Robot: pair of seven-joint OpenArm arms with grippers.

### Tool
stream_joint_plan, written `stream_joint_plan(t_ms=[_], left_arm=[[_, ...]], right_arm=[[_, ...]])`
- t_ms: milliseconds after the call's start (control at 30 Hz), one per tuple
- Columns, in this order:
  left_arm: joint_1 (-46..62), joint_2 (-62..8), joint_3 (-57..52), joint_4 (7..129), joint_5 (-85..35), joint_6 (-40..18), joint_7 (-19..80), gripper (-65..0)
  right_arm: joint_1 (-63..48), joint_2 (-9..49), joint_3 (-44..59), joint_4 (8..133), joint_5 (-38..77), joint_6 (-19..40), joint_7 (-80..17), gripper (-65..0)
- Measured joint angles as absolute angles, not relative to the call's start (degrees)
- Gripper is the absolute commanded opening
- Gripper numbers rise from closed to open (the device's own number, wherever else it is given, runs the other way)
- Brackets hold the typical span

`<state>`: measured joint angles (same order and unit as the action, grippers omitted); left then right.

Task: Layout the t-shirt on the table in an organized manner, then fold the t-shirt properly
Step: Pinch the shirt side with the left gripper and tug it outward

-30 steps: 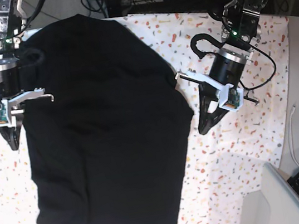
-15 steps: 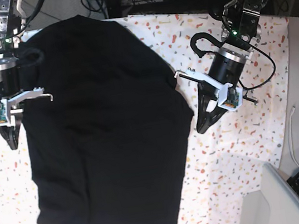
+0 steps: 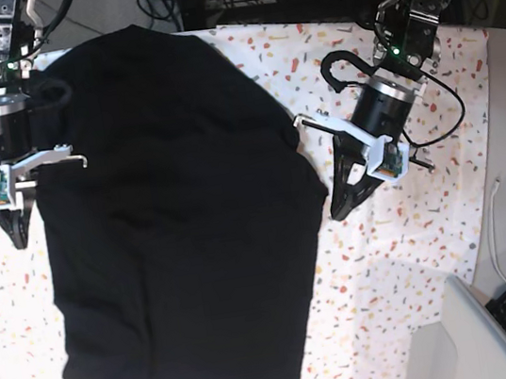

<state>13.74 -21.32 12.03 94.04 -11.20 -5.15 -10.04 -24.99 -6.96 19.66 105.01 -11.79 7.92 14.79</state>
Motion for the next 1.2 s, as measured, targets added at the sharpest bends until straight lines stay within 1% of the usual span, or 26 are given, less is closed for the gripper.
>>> stream_joint_plan(t_ms=[600, 700, 767, 867, 967, 1067, 1133, 1200], left_arm=[[14.15, -22.04, 12.03, 94.56, -11.20, -5.17, -10.04, -65.0], [14.28, -21.96, 12.03, 94.56, -11.20, -5.17, -10.04, -65.0], [14.98, -22.11, 11.97, 94.06, -11.22, -5.19, -10.17, -65.0], [15.18, -22.00, 11.99, 88.71, -11.20, -5.52, -10.59, -65.0], [14.74, -21.63, 11.99, 82.30, -11.18, -4.97, -9.19, -65.0], [13.04, -21.67, 12.49, 81.14, -11.22, -4.97, -9.67, -65.0], [11.73, -20.75, 12.45, 81.52, -11.25, -4.97, -9.45, -65.0], [9.76, -19.29, 12.58, 82.06, -11.22, -4.99, -3.38, -65.0]], right_arm=[[-25.61, -6.96, 19.44, 104.86, -11.86, 7.92, 14.79, -65.0], [-25.43, -6.96, 19.22, 102.98, -11.99, 7.92, 14.83, -65.0], [-25.30, -6.96, 19.20, 101.01, -11.75, 7.94, 10.17, -65.0], [-24.36, -6.96, 19.29, 98.85, -11.44, 7.86, -1.04, -65.0], [-23.62, -6.98, 19.53, 96.66, -5.72, 7.81, -10.68, -65.0], [-24.53, -6.85, 19.53, 96.86, 2.00, 7.73, -13.23, -65.0], [-26.46, -6.79, 19.38, 98.59, 2.70, 7.68, -14.72, -65.0], [-27.88, -6.66, 19.33, 100.12, 2.70, 7.55, -15.57, -65.0]])
